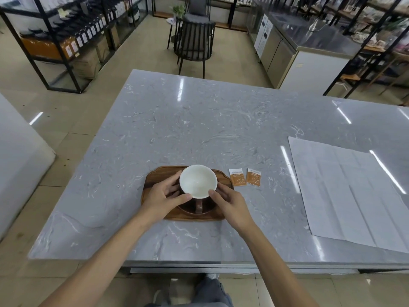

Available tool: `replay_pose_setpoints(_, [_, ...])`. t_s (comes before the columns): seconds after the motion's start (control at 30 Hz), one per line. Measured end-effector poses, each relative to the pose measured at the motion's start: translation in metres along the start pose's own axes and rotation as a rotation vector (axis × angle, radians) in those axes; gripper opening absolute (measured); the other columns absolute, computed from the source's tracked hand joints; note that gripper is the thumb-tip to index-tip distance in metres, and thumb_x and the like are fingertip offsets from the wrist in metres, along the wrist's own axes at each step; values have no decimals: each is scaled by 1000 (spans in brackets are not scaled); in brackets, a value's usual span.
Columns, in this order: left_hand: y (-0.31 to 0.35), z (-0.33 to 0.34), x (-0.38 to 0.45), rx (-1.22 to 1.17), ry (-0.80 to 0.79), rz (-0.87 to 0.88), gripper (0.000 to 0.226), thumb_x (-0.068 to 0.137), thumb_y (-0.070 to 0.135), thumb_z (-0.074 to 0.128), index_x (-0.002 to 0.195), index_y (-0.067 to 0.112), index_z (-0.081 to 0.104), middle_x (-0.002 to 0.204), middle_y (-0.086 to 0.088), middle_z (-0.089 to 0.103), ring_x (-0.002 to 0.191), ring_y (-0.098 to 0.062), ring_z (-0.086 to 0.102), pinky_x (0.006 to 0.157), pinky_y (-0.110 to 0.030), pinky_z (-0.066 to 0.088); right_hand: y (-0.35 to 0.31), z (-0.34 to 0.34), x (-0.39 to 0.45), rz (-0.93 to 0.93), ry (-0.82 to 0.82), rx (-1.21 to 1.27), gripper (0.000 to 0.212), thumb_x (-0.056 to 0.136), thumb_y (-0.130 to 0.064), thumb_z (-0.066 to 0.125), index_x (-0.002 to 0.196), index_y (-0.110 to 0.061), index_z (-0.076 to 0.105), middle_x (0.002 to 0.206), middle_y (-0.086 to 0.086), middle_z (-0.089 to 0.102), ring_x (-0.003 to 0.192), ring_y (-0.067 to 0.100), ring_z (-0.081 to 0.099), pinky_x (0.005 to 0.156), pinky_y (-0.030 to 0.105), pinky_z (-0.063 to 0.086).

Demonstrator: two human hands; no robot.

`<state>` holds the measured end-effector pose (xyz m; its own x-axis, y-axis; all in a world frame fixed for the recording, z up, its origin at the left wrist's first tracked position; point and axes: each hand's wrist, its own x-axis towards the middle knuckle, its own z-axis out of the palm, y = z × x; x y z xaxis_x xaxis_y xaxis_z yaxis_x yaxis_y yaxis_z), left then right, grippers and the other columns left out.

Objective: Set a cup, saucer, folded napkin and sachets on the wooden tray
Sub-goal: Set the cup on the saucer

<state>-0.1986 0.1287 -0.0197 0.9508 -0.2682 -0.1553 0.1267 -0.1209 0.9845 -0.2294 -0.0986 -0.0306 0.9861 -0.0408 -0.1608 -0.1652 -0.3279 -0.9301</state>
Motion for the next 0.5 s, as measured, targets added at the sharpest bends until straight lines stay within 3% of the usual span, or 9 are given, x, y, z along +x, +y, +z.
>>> replay_pose_setpoints(0.07, [5, 0, 0, 51, 21, -6, 74, 82, 17, 83, 146, 34, 48, 143, 17, 57, 129, -7, 57, 97, -15, 51, -1, -2, -3, -12, 1, -7, 49, 98, -46, 65, 143, -31, 59, 129, -17, 71, 110, -16, 63, 86, 4, 49])
replay_pose_setpoints(0.13, [10, 2, 1, 222, 108, 14, 68, 85, 30, 79, 146, 32, 48, 143, 14, 56, 127, -6, 56, 105, -30, 51, -2, -6, -6, -22, 30, -8, 46, 98, -44, 65, 142, -29, 60, 129, -15, 71, 114, -7, 65, 92, 12, 53])
replay_pose_setpoints(0.2, [17, 7, 3, 475, 221, 151, 55, 89, 33, 73, 140, 26, 53, 140, 6, 57, 128, -14, 53, 106, -39, 49, -2, -15, -12, -30, 89, -11, 41, 99, -41, 65, 138, -28, 63, 127, -16, 71, 112, -5, 66, 95, 17, 55])
replay_pose_setpoints(0.3, [30, 24, 5, 726, 298, 430, 38, 91, 28, 65, 127, 16, 63, 133, -2, 61, 126, -23, 51, 108, -33, 40, 5, -37, -23, -48, 139, -34, 28, 101, -35, 64, 127, -27, 69, 120, -18, 73, 105, -3, 69, 86, 14, 56])
replay_pose_setpoints(0.4, [40, 56, 6, 745, 191, 574, 32, 90, 26, 61, 119, 15, 68, 129, 1, 63, 133, -22, 46, 112, -24, 31, 19, -65, -37, -15, 172, -70, 22, 102, -30, 63, 120, -23, 73, 111, -11, 77, 97, 6, 73, 85, 27, 60])
replay_pose_setpoints(0.5, [38, 95, 8, 737, -37, 605, 29, 92, 25, 62, 120, 20, 68, 128, 7, 64, 135, -14, 45, 112, -29, 37, 37, -95, -50, 54, 189, -121, 16, 102, -24, 63, 113, -23, 75, 101, -8, 78, 86, 8, 74, 83, 37, 61])
